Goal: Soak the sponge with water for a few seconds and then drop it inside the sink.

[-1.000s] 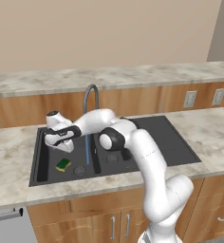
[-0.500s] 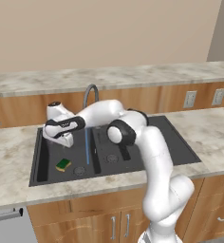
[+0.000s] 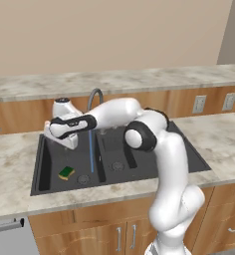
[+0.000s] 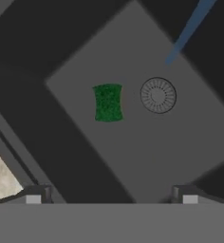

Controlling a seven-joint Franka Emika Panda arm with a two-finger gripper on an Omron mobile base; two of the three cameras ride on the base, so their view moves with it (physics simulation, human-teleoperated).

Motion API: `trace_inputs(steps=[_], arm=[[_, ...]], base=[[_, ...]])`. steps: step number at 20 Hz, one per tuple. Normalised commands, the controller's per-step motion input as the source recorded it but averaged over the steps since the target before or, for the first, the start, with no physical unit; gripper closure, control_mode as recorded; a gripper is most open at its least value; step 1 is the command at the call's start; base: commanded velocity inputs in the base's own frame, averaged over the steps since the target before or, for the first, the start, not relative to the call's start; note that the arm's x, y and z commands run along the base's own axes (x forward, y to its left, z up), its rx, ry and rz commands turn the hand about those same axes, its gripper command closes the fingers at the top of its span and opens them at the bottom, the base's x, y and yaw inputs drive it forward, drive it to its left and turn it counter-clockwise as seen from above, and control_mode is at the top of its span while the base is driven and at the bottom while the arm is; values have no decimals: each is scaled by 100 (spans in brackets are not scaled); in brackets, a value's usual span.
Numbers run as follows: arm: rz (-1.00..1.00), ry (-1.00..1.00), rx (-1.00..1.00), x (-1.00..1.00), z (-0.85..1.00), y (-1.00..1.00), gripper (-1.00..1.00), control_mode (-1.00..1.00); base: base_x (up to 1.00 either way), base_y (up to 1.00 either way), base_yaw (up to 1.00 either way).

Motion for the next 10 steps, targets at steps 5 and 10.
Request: trace_inputs(steps=[5,10], arm=[[0,-6,9,-31,50,-5,-100,-100],[0,-11,10,-28,50,-14,-100,-100]], base=[[0,0,0],[0,0,0]])
